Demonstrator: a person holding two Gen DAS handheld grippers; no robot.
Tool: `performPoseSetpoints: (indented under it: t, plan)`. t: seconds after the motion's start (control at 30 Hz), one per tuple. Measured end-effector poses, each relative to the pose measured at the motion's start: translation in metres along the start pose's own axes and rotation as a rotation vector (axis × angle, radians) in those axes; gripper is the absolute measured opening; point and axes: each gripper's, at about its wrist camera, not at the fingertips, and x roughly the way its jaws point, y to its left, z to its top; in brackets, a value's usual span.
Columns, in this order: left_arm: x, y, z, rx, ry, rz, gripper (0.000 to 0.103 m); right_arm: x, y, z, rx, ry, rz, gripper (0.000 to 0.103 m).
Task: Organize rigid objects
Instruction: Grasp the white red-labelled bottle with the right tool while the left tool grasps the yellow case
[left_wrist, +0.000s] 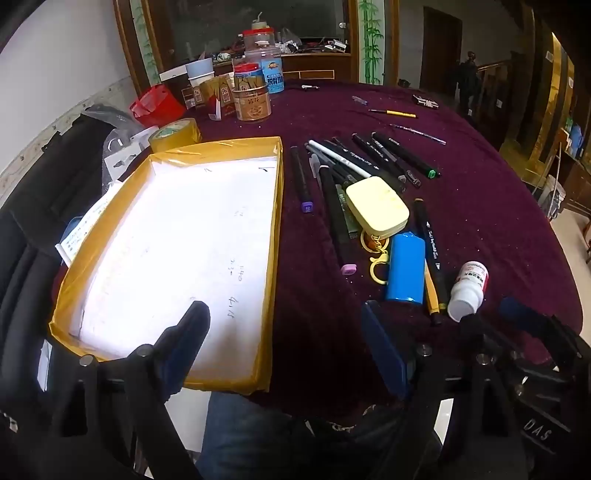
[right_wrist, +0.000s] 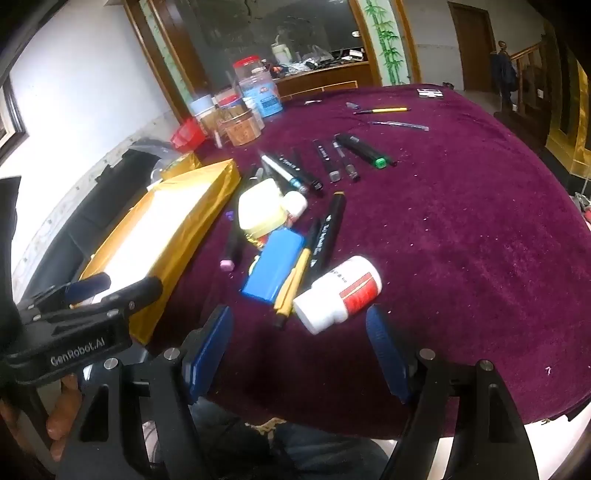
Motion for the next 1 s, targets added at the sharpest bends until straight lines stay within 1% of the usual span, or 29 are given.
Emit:
performPoseSetpoints:
  t: [0.13, 0.23, 0.27, 0.37, 0.47, 0.5, 0.63, 0.67, 0.7, 0.73, 0.77, 0.83, 0.9, 1.0]
  plan:
    - [0.005, 0.001, 0.000, 0.001, 0.012, 0.000, 0.083, 0.006, -0.003, 0.000, 0.011, 0.022, -0.002, 0.069]
    - [0.007, 0.005, 0.002, -0.006, 0.017, -0.009, 0.083, 0.007, -0.006, -0.002, 0.023, 0.036, 0.003, 0.066]
    - [0.007, 0.006, 0.002, -0.009, 0.017, -0.014, 0.083, 0.012, -0.002, 0.004, 0.025, 0.044, 0.001, 0.065]
    - [0.007, 0.013, 0.006, -0.033, 0.020, -0.041, 0.083, 0.017, -0.005, 0.005, 0.029, 0.053, 0.001, 0.064]
    - [0.010, 0.016, 0.012, -0.050, 0.033, -0.076, 0.083, 0.027, -0.008, 0.008, 0.050, 0.080, 0.001, 0.060]
    - [0.011, 0.015, 0.015, -0.051, 0.040, -0.089, 0.083, 0.029, -0.008, 0.010, 0.056, 0.093, -0.001, 0.060]
    - [0.018, 0.007, 0.033, -0.063, 0.078, -0.204, 0.083, 0.042, -0.018, 0.018, 0.099, 0.113, 0.007, 0.060]
    - [0.020, 0.005, 0.037, -0.065, 0.083, -0.224, 0.083, 0.045, -0.020, 0.019, 0.106, 0.111, 0.005, 0.059]
    - [0.023, 0.001, 0.043, -0.062, 0.095, -0.247, 0.083, 0.047, -0.022, 0.021, 0.102, 0.112, -0.007, 0.045]
    - [0.029, -0.005, 0.050, -0.055, 0.112, -0.259, 0.083, 0.047, -0.025, 0.022, 0.100, 0.110, -0.018, 0.041]
    - [0.034, -0.009, 0.055, -0.048, 0.123, -0.260, 0.083, 0.047, -0.029, 0.023, 0.109, 0.109, -0.029, 0.031]
    - [0.046, -0.021, 0.068, -0.035, 0.153, -0.255, 0.083, 0.046, -0.037, 0.023, 0.113, 0.102, -0.015, 0.031]
    - [0.056, -0.032, 0.079, -0.023, 0.167, -0.233, 0.083, 0.041, -0.042, 0.021, 0.108, 0.085, -0.008, 0.031]
    - [0.071, -0.049, 0.089, 0.004, 0.174, -0.194, 0.083, 0.039, -0.046, 0.020, 0.111, 0.081, 0.025, 0.031]
